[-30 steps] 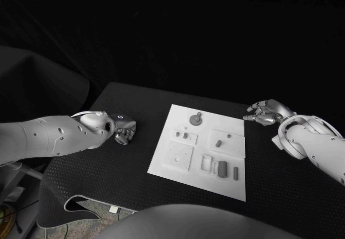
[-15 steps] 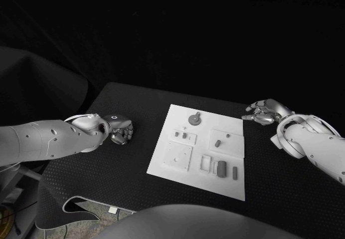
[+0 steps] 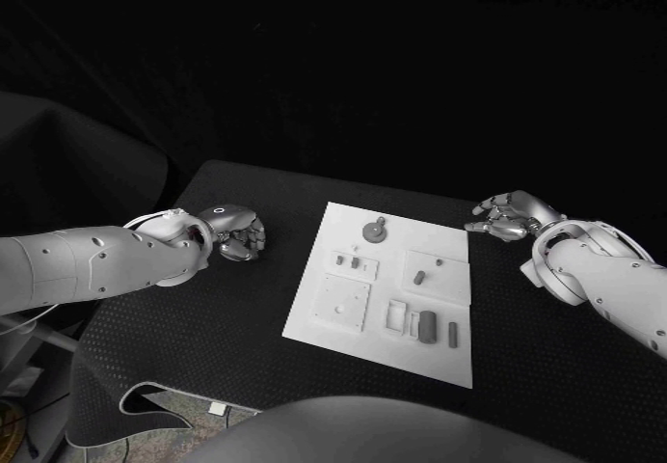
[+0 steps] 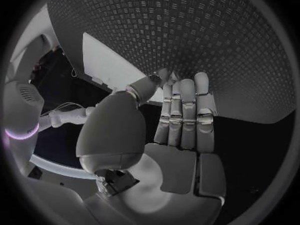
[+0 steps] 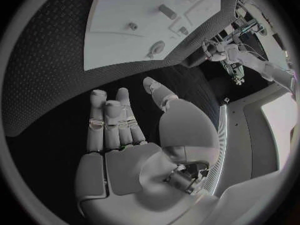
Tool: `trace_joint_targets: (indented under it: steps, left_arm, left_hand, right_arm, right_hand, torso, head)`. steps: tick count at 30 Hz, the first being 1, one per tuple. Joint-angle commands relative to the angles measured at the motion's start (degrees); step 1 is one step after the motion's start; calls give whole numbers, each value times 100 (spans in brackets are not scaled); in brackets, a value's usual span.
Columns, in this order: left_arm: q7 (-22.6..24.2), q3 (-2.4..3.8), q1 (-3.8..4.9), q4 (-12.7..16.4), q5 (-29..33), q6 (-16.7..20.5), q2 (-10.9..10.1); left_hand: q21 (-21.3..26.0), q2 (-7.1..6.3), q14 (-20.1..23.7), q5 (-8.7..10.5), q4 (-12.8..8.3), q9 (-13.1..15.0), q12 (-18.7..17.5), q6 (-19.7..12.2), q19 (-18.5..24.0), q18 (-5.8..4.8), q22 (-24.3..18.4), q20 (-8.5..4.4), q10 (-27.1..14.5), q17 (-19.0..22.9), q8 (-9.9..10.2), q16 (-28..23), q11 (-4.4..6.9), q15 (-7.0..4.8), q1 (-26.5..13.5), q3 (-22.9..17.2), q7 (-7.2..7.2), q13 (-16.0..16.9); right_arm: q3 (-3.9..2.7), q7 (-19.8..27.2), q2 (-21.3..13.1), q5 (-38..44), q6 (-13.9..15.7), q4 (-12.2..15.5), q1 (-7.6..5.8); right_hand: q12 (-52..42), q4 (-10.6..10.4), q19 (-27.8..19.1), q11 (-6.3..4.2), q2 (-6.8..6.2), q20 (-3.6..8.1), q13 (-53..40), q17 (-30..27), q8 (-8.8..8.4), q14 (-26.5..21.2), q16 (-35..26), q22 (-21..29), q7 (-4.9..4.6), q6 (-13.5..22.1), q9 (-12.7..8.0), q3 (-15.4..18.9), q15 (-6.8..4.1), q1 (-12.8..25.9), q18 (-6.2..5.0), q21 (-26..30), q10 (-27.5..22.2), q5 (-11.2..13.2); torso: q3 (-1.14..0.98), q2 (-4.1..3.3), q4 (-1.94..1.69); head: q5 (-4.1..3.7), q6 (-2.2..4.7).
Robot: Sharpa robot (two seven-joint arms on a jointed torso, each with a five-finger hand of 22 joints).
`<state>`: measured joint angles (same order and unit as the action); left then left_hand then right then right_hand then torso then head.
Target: Assemble the parts on the task board
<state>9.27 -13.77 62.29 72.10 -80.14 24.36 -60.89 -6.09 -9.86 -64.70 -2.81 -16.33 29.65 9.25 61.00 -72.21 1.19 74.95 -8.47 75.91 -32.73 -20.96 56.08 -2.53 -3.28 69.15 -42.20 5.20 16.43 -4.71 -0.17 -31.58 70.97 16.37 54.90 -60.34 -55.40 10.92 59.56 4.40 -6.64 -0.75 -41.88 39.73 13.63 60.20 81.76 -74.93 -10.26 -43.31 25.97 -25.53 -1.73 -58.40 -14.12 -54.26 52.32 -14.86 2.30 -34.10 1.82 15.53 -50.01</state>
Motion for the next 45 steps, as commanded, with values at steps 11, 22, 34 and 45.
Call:
trace_joint_targets:
  steps: [11,22,34,45]
  left_arm:
    - [449,11,83,-37,1674,139,310]
    - [663,20,105,-324,2926,-2,846]
    - [1015,64,111,-916,3588,72,1549]
    - [1135,162,119,-1412,3649,41,2076]
  left_hand:
    - [9,278,-44,-4,-14,14,-31,21,-41,58,57,-19,42,-22,-11,-38,5,-17,293,-33,7,44]
    - [21,338,-25,-5,-24,25,-93,-31,-31,42,80,-31,25,-53,12,-63,-5,-13,266,-6,30,36]
    - [40,426,28,-4,-30,39,-163,-84,4,25,103,-31,5,-98,34,-88,-24,6,242,23,53,29]
    - [31,442,40,-6,-34,46,-177,-90,-1,26,118,-35,12,-118,35,-87,-24,6,241,39,54,31]
  right_arm:
    - [-2,55,17,40,-71,7,2]
    - [-1,53,12,37,-83,27,2]
    - [-1,57,-7,35,-91,77,0]
    - [-1,50,-32,35,-104,163,-1]
  right_hand:
    - [-27,-18,11,5,26,41,6,-7,24,-52,-32,-70,-67,15,-7,25,-7,31,-88,23,-42,5]
    - [-29,-19,11,5,27,41,7,-8,24,-52,-32,-70,-67,15,-8,25,-7,32,-88,23,-43,5]
    - [-30,-20,11,5,26,41,7,-8,25,-52,-32,-71,-67,15,-9,26,-8,34,-88,24,-43,5]
    - [-31,-20,12,5,25,41,8,-8,25,-52,-32,-71,-67,15,-9,26,-8,35,-88,25,-44,5]
  torso:
    - [0,-1,-2]
    - [-14,-9,10]
    - [-33,-14,23]
    - [-70,-42,59]
  head:
    - [-92,1]
    - [-281,1]
    - [-563,1]
    - [-735,1]
